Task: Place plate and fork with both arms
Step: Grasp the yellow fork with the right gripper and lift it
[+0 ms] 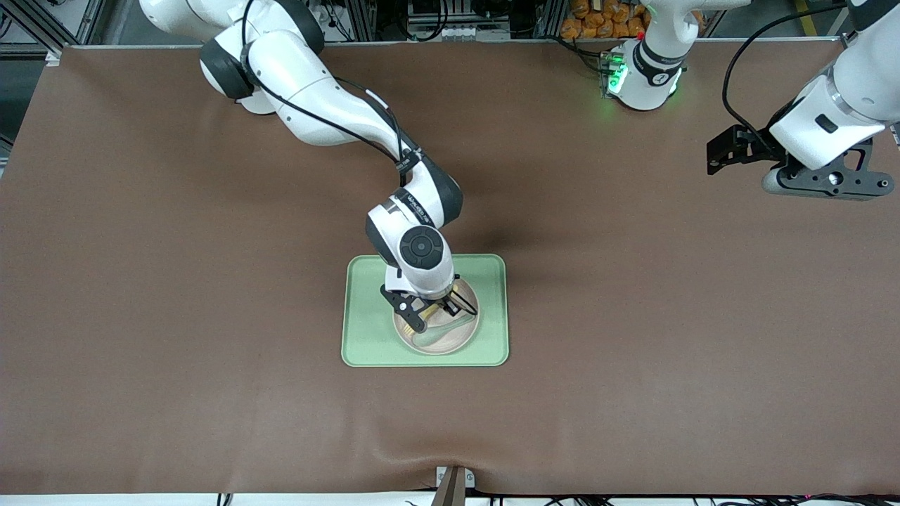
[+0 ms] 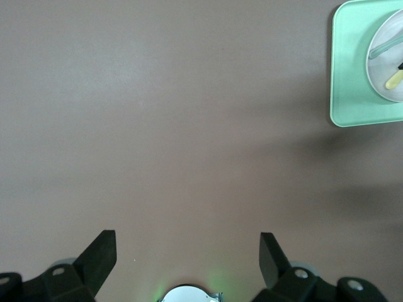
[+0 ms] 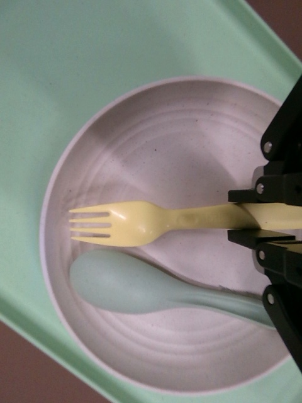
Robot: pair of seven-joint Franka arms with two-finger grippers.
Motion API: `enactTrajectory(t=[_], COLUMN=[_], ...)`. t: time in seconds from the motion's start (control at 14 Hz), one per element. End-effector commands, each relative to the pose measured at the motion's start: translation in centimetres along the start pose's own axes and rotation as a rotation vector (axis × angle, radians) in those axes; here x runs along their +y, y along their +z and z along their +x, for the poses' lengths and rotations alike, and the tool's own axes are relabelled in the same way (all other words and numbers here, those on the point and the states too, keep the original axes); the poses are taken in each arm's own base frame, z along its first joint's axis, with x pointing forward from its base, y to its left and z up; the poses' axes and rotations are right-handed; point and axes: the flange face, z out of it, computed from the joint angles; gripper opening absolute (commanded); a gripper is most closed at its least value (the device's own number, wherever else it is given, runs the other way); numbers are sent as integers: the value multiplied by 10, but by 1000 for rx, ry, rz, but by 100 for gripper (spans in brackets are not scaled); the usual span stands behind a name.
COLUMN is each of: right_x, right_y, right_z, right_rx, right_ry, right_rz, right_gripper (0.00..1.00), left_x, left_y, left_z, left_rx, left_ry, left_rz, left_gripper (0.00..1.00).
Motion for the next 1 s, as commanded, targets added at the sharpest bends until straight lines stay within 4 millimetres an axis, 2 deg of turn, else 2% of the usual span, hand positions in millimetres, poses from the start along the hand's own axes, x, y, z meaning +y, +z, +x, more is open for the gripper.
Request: enactTrajectory(t=[0.0,0.07,0.29,0.36,0.57,0.64,0.79,0.93], right_x=[-1,-2,0,5,15,18,31,37], right_y=[-37,-49,-63,-67,-67,-74,-71,-71], right_z=[6,7,20,35,63,72,97,110], right_rx=[-28,-32,-54,-62,-79,-79,-111,-122], right_ry=[26,22,-34,-92,-233,-297,-395,-462], right_rz=[10,18,22,-4,-46,-41,-98,-122], right_gripper=[0,0,0,0,0,1,1,4], left_x=[-2,-5,0,1,-2,-1,-2,-3], left_y=[-6,-7,-10,-10,-17,-18,-19,-18], left_z=[-2,-4,-6,-6,-6,-6,-5,-5], left_rx=[12,9,7,7,25,33,38,37], left_ry=[48,60,69,61,-17,-36,-49,-51], left_rz=[26,29,57,57,44,40,39,44], left_gripper=[100,100,100,100,100,100,100,100])
